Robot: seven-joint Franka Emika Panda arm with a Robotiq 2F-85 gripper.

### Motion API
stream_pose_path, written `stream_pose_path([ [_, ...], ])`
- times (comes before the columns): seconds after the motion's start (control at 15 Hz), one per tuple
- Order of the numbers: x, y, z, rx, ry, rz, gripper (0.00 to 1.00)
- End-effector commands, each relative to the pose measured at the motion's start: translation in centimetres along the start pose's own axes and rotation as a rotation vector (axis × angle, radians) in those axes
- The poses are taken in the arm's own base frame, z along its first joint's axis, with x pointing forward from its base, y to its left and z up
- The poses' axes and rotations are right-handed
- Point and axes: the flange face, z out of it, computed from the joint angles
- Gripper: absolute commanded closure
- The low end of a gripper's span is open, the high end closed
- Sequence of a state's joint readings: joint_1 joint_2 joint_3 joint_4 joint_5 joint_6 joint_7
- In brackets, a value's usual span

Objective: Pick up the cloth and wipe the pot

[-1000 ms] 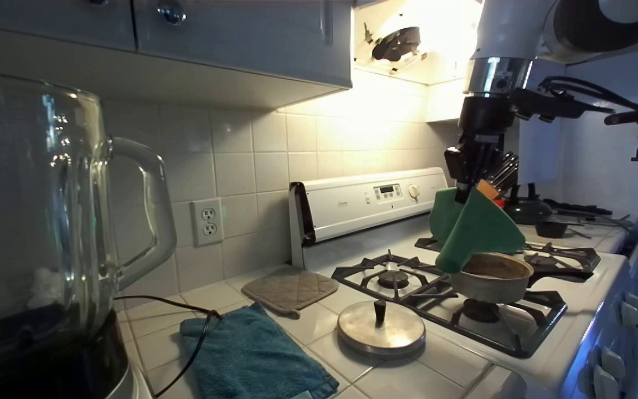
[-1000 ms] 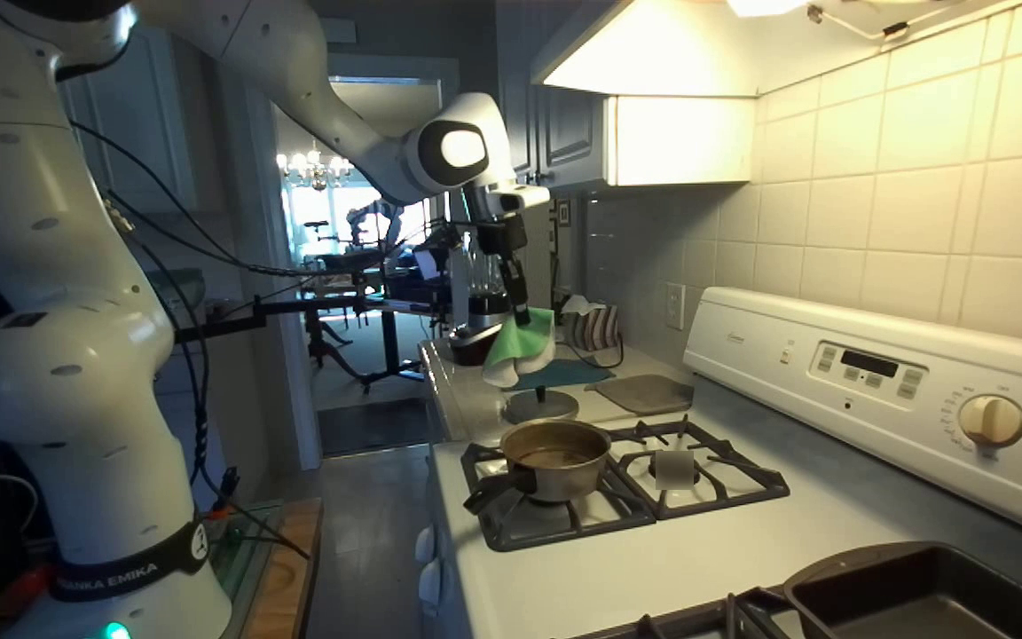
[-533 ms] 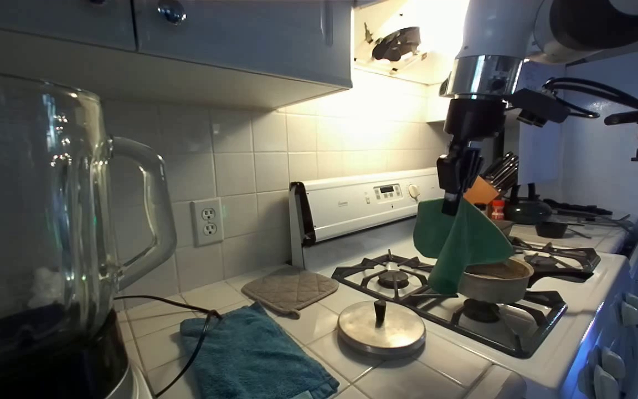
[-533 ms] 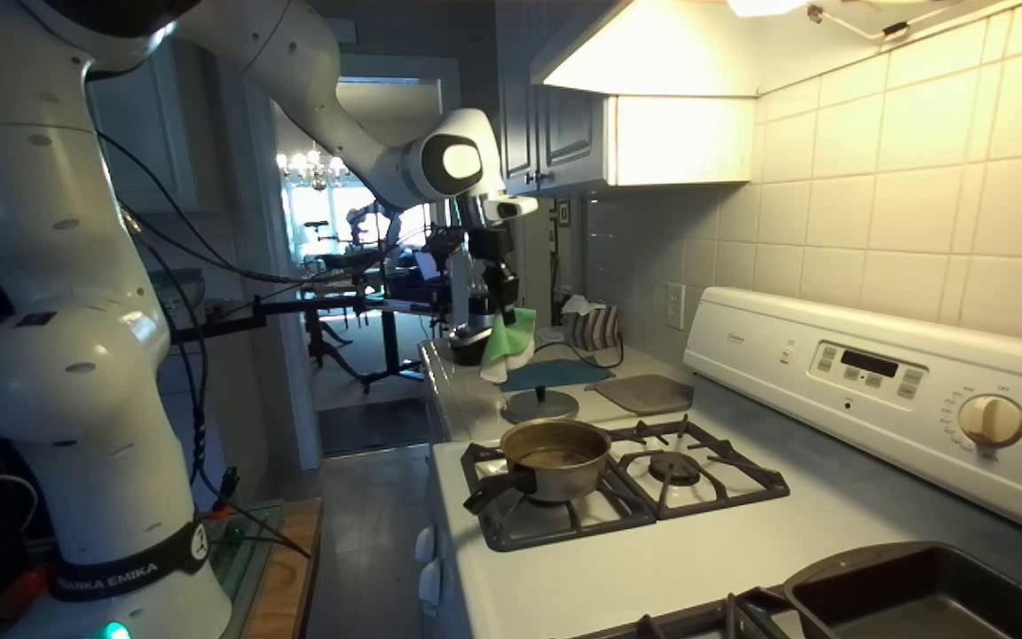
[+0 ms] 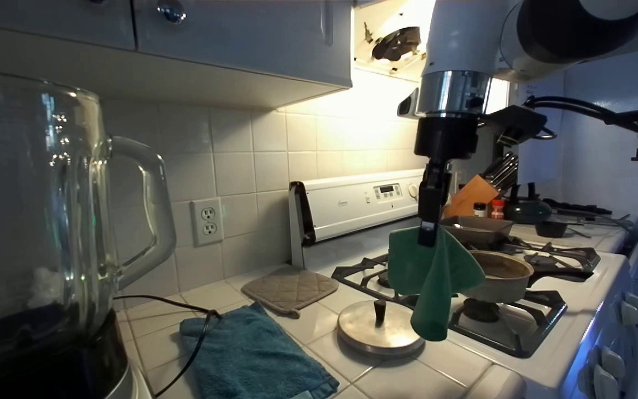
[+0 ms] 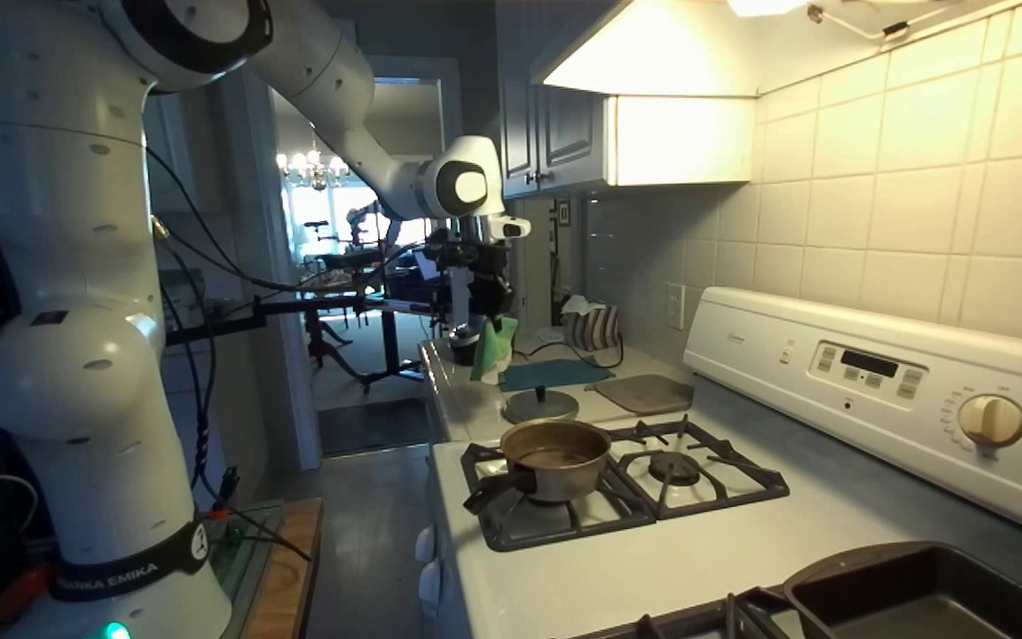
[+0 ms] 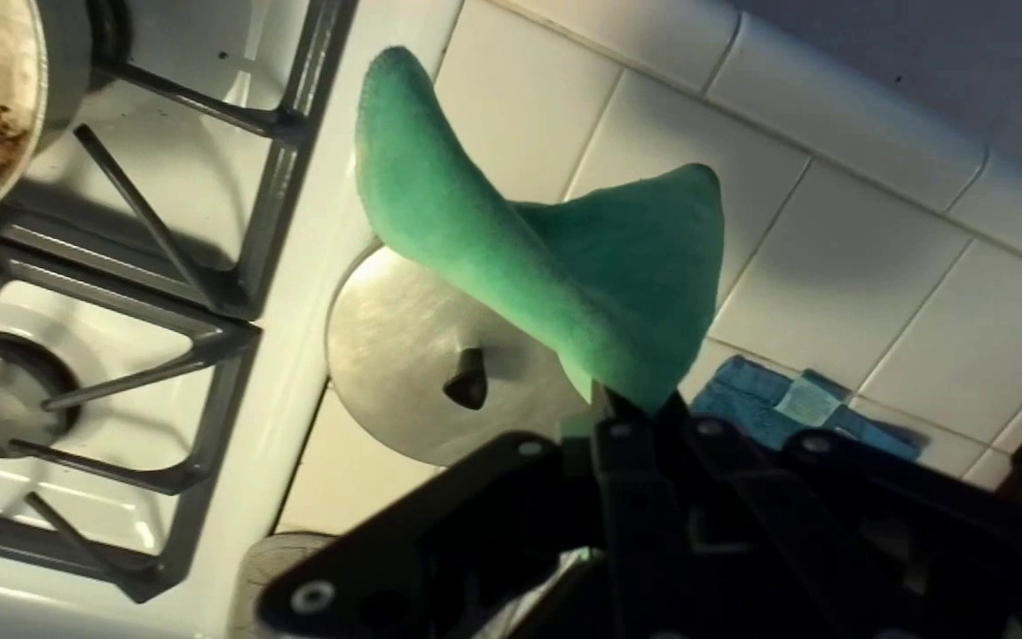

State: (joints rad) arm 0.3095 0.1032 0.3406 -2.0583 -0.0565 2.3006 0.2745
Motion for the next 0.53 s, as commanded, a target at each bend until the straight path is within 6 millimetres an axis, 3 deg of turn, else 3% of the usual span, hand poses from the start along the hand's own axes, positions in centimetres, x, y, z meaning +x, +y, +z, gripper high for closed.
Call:
stream_pose_path([
  [0.0, 1.9, -2.8, 1.4, 0.074, -0.058, -0.131, 0.99],
  [0.47, 3.5, -7.1, 5.1, 0.103, -0.119, -0.348, 0.99],
])
